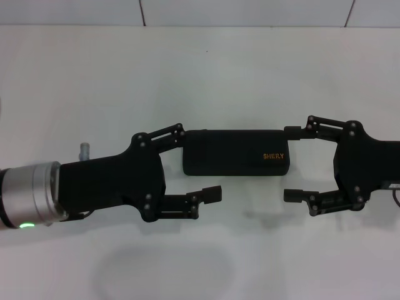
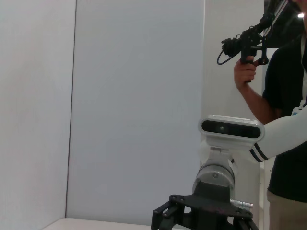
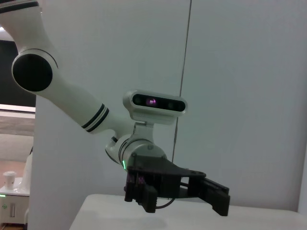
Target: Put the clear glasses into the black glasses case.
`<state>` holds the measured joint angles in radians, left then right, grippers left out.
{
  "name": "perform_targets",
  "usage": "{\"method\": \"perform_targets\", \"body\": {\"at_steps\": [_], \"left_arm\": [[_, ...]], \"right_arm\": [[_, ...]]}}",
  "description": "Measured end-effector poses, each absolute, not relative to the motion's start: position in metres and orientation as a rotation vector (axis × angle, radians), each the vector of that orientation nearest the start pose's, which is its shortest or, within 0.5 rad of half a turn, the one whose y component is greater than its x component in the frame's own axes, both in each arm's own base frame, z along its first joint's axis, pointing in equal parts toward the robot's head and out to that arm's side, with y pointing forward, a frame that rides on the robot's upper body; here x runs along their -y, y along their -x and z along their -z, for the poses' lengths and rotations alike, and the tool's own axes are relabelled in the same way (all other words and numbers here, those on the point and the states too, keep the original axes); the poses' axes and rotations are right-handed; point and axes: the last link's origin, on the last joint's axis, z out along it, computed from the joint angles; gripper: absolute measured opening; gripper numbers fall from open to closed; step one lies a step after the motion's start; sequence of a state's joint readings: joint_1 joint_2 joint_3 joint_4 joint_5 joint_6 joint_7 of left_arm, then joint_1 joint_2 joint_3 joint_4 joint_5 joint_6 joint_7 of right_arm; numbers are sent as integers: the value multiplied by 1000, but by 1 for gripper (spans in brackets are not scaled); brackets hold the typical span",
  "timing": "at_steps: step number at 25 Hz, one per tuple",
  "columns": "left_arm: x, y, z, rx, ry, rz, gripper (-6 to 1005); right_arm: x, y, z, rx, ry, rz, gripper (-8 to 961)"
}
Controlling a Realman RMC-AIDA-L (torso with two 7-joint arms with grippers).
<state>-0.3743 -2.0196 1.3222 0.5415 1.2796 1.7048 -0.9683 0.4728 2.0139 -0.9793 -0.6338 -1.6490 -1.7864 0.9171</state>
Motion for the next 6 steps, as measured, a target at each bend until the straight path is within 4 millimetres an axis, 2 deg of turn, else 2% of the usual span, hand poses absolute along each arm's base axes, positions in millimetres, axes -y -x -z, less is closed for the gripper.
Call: {"method": "perform_targets", "body": {"at_steps": [6], "left_arm": [[-266, 234, 26, 128, 2756, 1201, 862]], "right_arm": [[-297, -232, -10, 182, 2802, -983, 888]]}}
